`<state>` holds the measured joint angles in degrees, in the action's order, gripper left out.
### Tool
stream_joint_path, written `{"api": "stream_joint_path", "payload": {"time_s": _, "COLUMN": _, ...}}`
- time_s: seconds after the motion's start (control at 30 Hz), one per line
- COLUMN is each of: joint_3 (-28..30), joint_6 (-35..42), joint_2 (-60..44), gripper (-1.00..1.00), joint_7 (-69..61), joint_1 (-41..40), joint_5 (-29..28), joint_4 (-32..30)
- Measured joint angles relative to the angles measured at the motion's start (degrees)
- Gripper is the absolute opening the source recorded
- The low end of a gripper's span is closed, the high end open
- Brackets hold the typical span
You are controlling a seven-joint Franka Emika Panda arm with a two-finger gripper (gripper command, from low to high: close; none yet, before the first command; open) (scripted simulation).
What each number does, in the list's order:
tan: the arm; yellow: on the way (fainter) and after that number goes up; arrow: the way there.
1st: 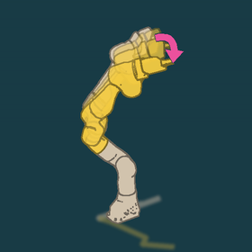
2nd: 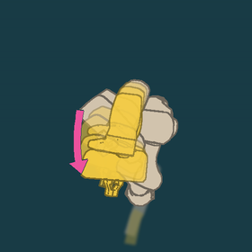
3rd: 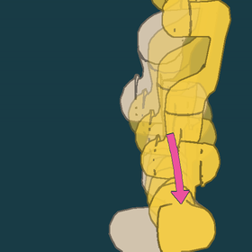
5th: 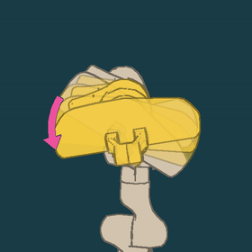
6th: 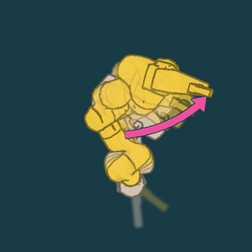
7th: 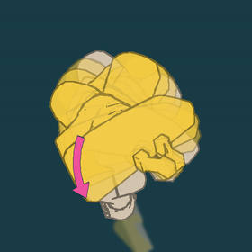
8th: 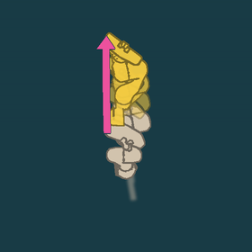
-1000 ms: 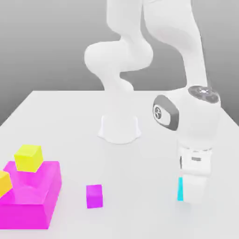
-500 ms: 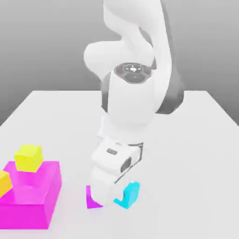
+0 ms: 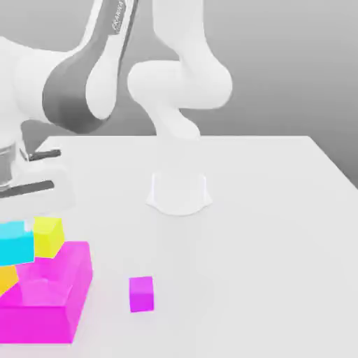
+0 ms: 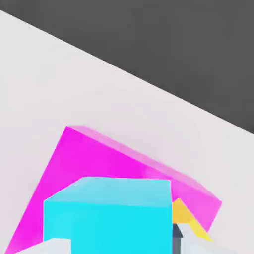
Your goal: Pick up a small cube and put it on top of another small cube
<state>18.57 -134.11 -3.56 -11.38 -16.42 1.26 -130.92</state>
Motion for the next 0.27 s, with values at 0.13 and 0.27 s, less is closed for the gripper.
{"api": "stream_joint_path", "payload": {"time_s": 0.13, "joint_3": -0.09, "joint_6": -4.33, "joint_2": -4.09, "gripper": -1.0, "joint_7": -2.1, "joint_1": -1.11, "joint_5": 2.75, "joint_4": -0.39}}
{"api": "stream_joint_path", "payload": {"time_s": 0.27, "joint_3": -0.41, "joint_6": -7.35, "joint_2": -6.59, "gripper": 1.0, "joint_7": -3.04, "joint_1": -1.46, "joint_5": 4.05, "joint_4": -1.1}}
